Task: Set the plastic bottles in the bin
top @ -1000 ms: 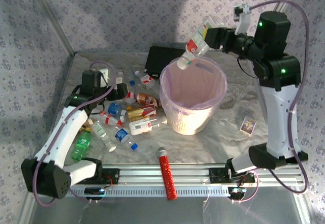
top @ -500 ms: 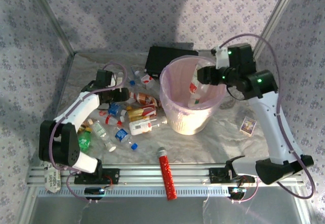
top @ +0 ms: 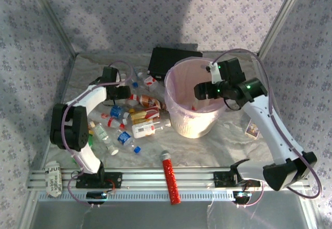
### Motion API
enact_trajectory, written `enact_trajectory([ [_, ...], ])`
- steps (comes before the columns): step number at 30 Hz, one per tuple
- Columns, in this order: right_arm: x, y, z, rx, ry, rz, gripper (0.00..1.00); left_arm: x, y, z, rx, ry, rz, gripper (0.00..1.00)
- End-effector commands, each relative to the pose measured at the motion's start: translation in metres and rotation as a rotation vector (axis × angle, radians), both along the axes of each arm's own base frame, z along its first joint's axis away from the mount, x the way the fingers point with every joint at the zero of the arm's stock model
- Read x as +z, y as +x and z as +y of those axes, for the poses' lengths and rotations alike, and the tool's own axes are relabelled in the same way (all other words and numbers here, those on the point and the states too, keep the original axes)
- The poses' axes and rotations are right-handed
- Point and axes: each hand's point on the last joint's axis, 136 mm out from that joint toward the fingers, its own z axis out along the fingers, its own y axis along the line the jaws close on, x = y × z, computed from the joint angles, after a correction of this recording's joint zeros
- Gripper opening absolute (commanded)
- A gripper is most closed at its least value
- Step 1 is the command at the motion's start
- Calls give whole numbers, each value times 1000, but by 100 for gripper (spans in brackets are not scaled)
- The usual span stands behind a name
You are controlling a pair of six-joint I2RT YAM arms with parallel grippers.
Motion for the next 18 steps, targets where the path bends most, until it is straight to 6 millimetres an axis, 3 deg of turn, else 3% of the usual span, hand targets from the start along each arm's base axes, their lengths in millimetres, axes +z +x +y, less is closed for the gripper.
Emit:
enact_trajectory([
  [1, 25, -11, -7, -7, 8, -66, 87, 8, 19, 5, 9, 31, -39, 79],
  [12, 57, -30, -7, 8, 87, -125, 89, -20, 33, 5, 14, 53, 24, 74],
  [18, 75, -35, -5, 14, 126, -168, 89, -20, 37, 5, 16, 53, 23, 61],
])
